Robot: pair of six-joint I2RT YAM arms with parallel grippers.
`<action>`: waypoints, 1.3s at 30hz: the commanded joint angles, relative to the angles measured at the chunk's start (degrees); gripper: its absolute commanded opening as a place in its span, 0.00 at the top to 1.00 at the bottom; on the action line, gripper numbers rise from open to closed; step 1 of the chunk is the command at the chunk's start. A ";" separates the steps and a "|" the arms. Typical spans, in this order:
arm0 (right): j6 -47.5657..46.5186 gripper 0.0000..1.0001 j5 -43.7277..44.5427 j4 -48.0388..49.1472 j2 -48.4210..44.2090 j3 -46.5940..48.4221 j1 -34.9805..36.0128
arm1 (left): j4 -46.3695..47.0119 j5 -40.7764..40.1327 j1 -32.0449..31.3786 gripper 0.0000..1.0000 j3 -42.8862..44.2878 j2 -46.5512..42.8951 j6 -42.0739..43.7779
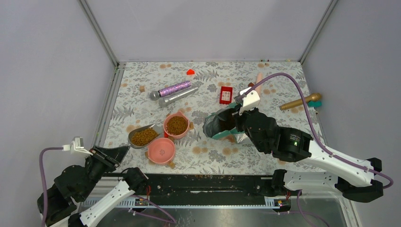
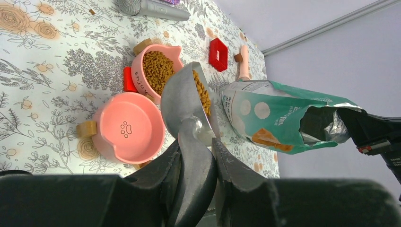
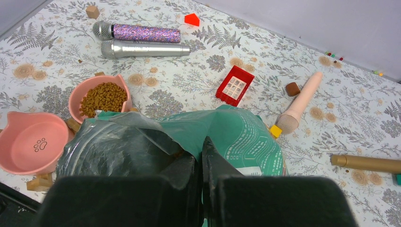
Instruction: Serve the pet food
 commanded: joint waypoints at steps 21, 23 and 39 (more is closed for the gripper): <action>0.32 1.00 3.56 8.54 -1.84 3.92 0.43 | -5.28 1.62 0.32 1.00 6.57 -11.44 -1.71; 0.22 1.00 3.75 8.54 -1.96 3.90 0.42 | -5.27 1.54 0.35 1.00 6.38 -11.42 -1.73; -0.26 1.00 3.86 8.57 -1.38 4.48 0.42 | -9.61 3.62 0.32 1.00 4.35 -11.42 -4.11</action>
